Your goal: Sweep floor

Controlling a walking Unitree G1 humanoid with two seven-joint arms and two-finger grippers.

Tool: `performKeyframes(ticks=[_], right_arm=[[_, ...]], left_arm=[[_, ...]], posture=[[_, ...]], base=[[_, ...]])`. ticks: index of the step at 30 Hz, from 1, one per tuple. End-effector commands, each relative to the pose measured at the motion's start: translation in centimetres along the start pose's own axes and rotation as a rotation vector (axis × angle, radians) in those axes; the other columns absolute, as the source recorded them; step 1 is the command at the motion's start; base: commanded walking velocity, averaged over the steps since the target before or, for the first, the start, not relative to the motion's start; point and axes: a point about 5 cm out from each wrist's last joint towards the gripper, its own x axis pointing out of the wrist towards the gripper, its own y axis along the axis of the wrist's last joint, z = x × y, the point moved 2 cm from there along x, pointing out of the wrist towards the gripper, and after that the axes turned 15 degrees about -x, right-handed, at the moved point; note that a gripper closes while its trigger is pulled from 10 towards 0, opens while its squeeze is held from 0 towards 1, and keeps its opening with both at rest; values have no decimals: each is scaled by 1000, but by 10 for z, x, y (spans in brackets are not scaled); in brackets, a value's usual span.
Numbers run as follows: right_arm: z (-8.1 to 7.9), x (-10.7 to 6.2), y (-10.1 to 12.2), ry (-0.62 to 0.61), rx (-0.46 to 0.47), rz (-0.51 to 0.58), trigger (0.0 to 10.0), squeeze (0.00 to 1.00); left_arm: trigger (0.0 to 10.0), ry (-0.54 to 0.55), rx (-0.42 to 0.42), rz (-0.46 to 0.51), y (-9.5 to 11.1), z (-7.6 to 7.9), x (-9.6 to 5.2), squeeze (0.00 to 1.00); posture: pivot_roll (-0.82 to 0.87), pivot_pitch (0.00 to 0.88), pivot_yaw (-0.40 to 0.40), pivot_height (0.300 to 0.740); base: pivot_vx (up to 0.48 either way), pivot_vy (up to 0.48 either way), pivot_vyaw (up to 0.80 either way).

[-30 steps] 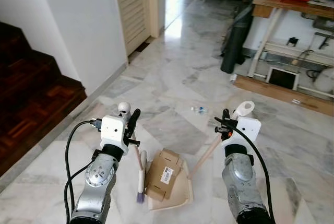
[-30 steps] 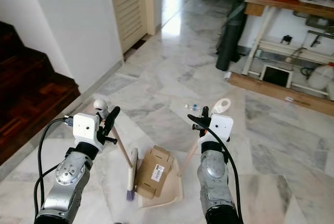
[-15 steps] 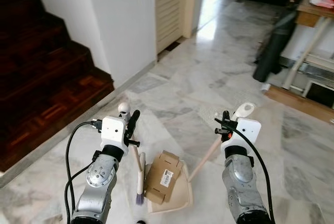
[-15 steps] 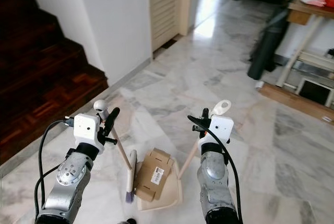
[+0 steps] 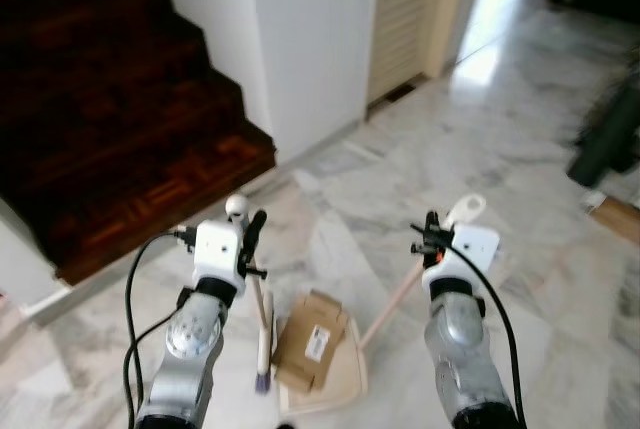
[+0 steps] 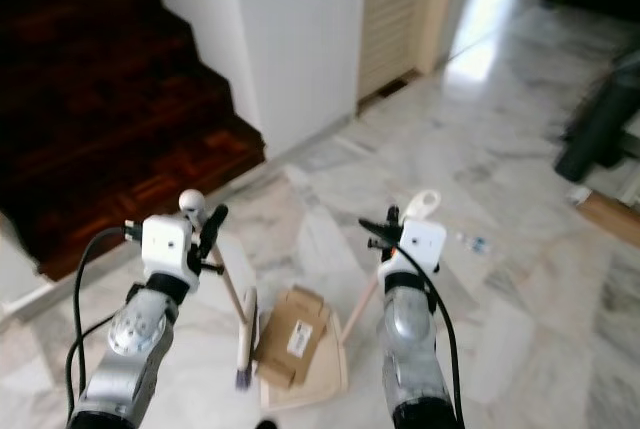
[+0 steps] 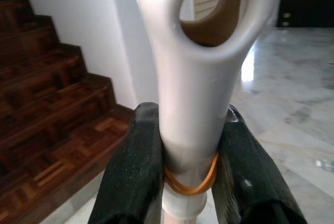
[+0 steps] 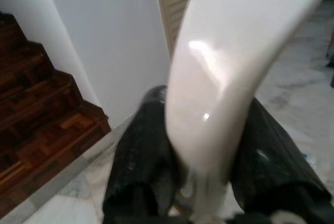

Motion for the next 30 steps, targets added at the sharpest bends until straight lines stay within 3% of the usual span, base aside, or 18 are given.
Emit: performKeyframes(ticks=[1, 22, 30], right_arm=[[-3, 5, 18, 0, 16, 63, 10000, 0], [-4, 5, 18, 6, 19, 55, 10000, 0], [-4, 7, 17, 13, 30, 42, 10000, 0]], left_arm=[[10000, 8, 12, 30, 7, -3, 3, 0], [10000, 24, 15, 25, 6, -5, 2, 0], [10000, 32, 7, 18, 5, -5, 3, 0]], posture=[[76, 0, 3, 740], [78, 0, 0, 740], [80, 0, -2, 740]], base=[[0, 0, 800], [0, 0, 800], [0, 0, 0]])
